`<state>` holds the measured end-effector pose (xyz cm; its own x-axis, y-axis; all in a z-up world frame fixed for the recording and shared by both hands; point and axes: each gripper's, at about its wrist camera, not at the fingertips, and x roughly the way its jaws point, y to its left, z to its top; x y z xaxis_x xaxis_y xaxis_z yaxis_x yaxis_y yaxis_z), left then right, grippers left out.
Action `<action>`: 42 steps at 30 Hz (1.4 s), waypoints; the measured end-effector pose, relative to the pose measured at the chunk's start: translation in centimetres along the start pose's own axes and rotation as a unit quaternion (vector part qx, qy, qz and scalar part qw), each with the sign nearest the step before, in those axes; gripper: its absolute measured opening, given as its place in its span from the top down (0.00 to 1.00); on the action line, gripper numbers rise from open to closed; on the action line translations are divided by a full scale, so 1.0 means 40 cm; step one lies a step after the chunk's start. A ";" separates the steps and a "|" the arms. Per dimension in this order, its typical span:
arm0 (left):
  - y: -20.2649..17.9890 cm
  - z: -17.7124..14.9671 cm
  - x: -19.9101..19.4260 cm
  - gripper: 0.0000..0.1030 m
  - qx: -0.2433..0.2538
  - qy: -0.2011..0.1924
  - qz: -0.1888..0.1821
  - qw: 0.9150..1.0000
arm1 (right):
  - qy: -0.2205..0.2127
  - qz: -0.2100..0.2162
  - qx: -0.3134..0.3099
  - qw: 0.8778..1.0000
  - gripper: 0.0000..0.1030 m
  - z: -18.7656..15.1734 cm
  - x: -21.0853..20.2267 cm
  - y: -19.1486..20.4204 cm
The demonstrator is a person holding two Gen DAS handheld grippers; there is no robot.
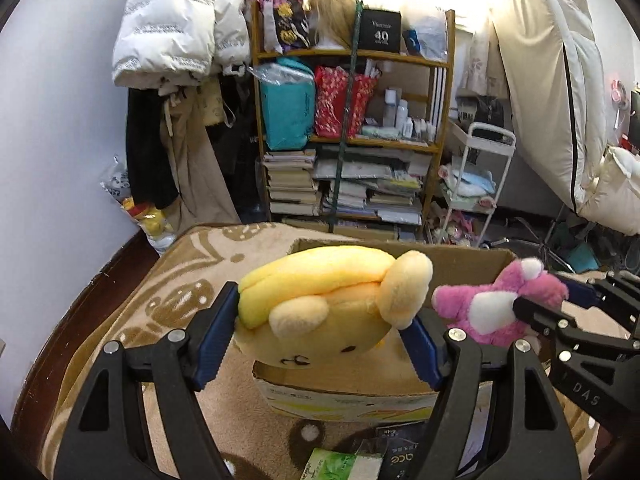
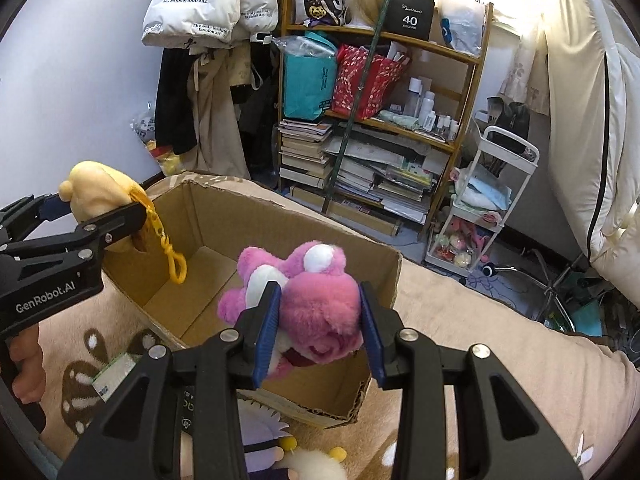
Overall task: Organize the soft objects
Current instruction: 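Lower both plush toys into the box and open both tools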
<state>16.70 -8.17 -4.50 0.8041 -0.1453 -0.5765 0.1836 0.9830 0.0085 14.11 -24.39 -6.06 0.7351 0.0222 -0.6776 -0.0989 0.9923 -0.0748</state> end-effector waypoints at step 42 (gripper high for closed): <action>-0.016 -0.006 -0.052 0.02 0.016 -0.005 -0.030 0.999 | -0.009 0.032 0.044 0.998 0.33 -0.019 -0.068 -0.018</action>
<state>14.78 -8.47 -3.48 0.7967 -0.2057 -0.5683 0.2505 0.9681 0.0007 11.68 -25.25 -4.71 0.7410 0.0866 -0.6659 -0.0869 0.9957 0.0328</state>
